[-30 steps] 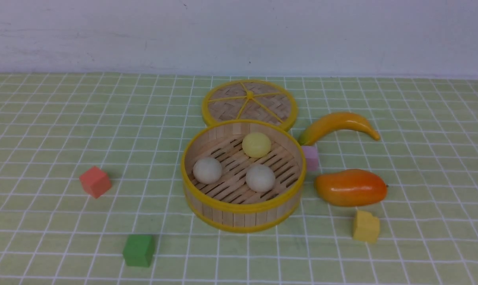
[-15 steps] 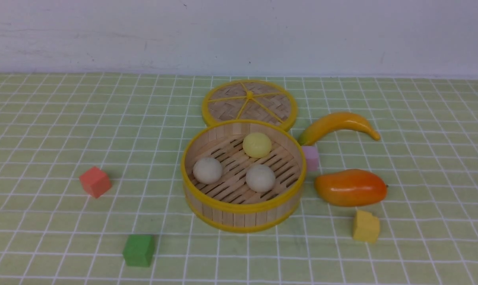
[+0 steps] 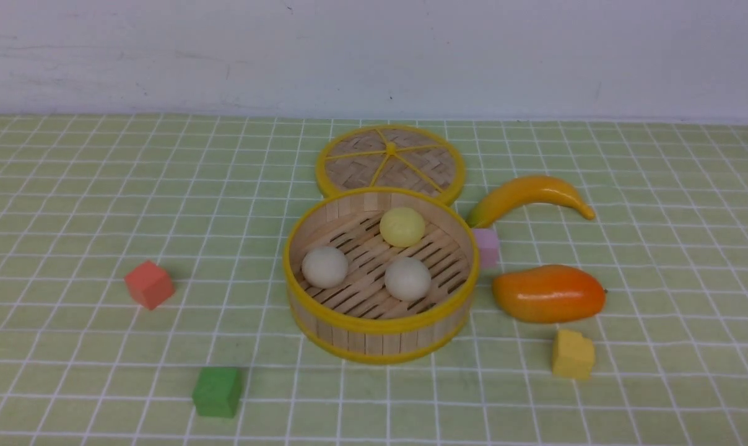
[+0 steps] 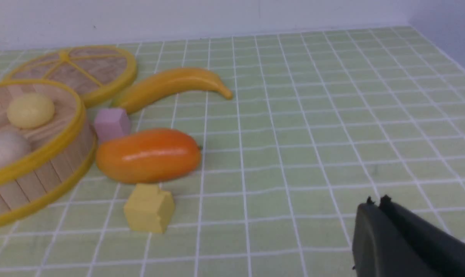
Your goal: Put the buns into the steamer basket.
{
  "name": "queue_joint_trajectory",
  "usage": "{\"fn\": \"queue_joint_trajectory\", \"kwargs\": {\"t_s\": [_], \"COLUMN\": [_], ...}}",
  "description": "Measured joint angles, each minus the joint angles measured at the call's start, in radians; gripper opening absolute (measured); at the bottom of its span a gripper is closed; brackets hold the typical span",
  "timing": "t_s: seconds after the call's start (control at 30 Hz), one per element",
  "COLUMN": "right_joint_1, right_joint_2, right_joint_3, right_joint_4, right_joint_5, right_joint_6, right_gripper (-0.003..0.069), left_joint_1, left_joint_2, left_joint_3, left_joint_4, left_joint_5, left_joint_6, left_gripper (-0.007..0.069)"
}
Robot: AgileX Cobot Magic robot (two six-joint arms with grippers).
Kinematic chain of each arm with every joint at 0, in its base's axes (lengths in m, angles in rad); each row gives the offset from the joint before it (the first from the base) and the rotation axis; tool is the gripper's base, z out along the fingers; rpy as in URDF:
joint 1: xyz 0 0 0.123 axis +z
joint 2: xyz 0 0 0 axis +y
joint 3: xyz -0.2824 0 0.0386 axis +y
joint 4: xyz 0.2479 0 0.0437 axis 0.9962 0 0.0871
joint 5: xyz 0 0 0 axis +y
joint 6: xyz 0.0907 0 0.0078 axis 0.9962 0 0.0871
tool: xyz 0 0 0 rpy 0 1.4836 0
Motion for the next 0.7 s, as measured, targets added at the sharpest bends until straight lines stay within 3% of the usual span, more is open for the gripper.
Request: {"fn": "queue_joint_trajectory", "kwargs": {"t_s": [0.13,0.7], "right_joint_1": [-0.001,-0.001], "right_joint_2": [-0.079,-0.087], "right_joint_3": [0.161,0.165], "right_joint_4": [0.000,-0.007], "right_joint_5": [-0.001,-0.002], "right_joint_6": [0.000,0.000], "right_gripper": [-0.0010,0.0001], "left_joint_1": [0.000,0.000], "left_joint_2": [0.000,0.000], "left_joint_3": [0.000,0.000], "left_joint_4": [0.000,0.000], "left_joint_5": [0.000,0.000], "left_joint_6": [0.000,0.000], "left_gripper": [0.0143,0.0148]}}
